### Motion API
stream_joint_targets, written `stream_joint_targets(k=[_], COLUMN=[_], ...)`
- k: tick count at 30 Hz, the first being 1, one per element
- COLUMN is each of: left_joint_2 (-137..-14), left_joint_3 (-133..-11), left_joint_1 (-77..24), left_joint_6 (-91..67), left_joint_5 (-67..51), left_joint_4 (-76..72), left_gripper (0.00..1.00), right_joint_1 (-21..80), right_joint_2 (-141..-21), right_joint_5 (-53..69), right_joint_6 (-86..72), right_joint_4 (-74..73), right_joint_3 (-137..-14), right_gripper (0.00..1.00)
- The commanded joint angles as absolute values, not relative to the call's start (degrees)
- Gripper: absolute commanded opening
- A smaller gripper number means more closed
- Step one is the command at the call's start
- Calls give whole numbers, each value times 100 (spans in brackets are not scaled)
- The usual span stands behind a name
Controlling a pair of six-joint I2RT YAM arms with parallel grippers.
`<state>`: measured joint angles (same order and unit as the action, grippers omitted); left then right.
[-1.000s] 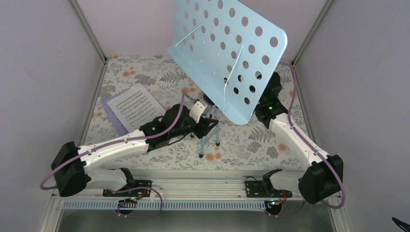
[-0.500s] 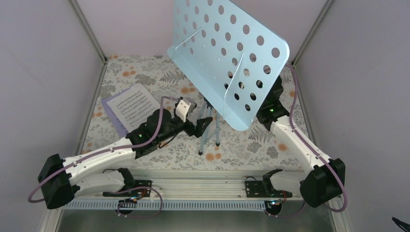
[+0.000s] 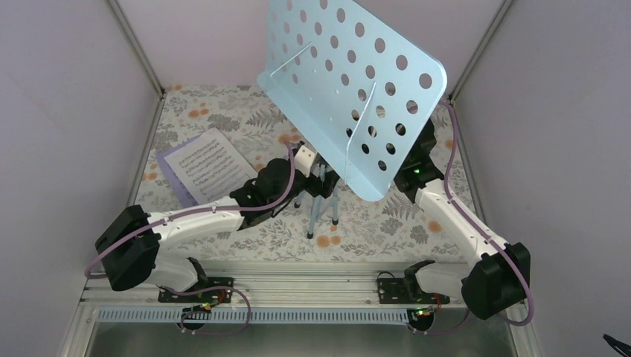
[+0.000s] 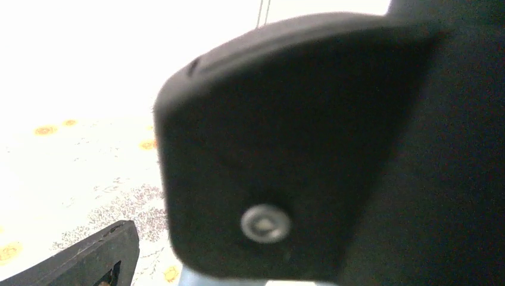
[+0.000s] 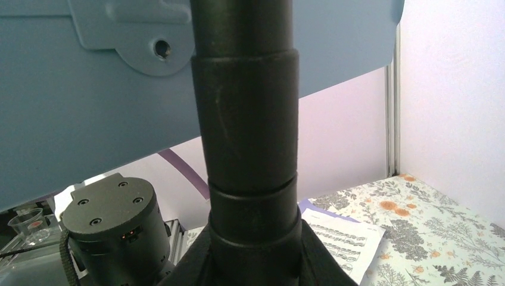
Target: Pack up the instrument practice props
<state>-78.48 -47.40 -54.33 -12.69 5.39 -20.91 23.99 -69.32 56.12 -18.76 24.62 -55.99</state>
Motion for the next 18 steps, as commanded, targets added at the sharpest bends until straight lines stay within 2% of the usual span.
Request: stream_joint_targets(k=[1, 3, 6, 13, 18], left_joint_2=[-7954, -7919, -7861, -7764, -7633], left_joint_3=[-4809, -4746, -4711, -4978, -5415], left_joint_1=[-5520, -5599, -5739, -6056, -6314], left_joint_6=[-1420, -1401, -1339, -1159, -1412], left_joint_5=[894, 1009, 1156, 1599, 2158], left_joint_4=[-2741, -2836, -2826, -2355, -1361], left_gripper=[95, 81, 66, 42, 25], right_joint_1=[2460, 2460, 2460, 2442, 2355], right_joint_2=[-6742, -6735, -6731, -6853, -7183], right_joint_5=[5424, 5320, 5145, 4686, 4273], right_joint_6=[-2201, -2206, -2236, -2562, -2882], right_joint_4=[3242, 3257, 3290, 3313, 3027], right_joint_3=[-5604, -5612, -5630, -5740, -5899], right_gripper=[4, 4, 4, 4, 4])
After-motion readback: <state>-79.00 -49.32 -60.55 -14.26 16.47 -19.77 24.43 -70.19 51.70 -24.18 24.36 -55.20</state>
